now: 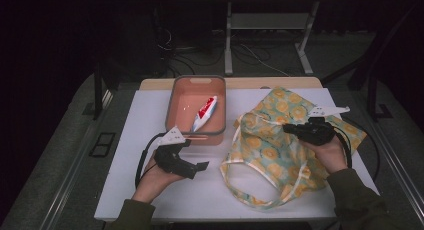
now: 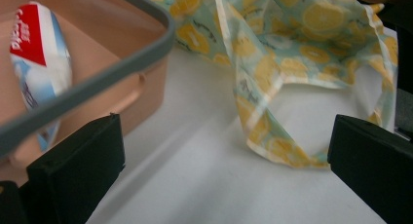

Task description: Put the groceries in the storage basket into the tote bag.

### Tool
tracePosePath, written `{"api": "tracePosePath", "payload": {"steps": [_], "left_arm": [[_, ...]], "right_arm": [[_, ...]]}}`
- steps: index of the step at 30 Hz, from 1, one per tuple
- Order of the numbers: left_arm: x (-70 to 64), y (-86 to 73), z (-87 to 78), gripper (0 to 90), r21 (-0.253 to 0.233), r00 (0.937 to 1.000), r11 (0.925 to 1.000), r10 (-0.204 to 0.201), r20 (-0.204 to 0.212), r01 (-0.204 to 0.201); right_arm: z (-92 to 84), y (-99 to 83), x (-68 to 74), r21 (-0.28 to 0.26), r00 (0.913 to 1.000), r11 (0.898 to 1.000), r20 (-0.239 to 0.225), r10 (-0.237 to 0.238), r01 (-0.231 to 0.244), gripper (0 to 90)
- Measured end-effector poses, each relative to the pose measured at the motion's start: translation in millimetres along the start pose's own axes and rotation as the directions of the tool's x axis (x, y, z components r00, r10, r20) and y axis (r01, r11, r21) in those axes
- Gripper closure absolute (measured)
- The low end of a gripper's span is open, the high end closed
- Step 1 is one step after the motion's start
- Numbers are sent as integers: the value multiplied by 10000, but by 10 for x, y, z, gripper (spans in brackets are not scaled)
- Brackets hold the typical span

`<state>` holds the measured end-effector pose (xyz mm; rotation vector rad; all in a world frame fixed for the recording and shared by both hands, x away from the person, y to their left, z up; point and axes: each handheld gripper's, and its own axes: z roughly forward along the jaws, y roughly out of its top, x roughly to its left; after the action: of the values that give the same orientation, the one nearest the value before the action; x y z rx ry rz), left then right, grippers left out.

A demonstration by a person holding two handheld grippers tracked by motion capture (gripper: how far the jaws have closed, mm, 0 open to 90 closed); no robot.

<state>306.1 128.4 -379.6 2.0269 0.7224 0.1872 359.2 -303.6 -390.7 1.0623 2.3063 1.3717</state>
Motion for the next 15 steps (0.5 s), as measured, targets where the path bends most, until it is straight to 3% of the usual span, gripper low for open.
{"api": "tracePosePath", "payload": {"steps": [9,15], "left_arm": [[346,539,207,15,24,9971,10000,93,-762,-91],[638,737,406,88,142,9910,9998,-141,-1332,162]], "right_arm": [[-6,-2,4,-53,10000,10000,-55,43,-43,898],[-36,-2,-14,-155,9999,9998,-62,81,-82,898]]}}
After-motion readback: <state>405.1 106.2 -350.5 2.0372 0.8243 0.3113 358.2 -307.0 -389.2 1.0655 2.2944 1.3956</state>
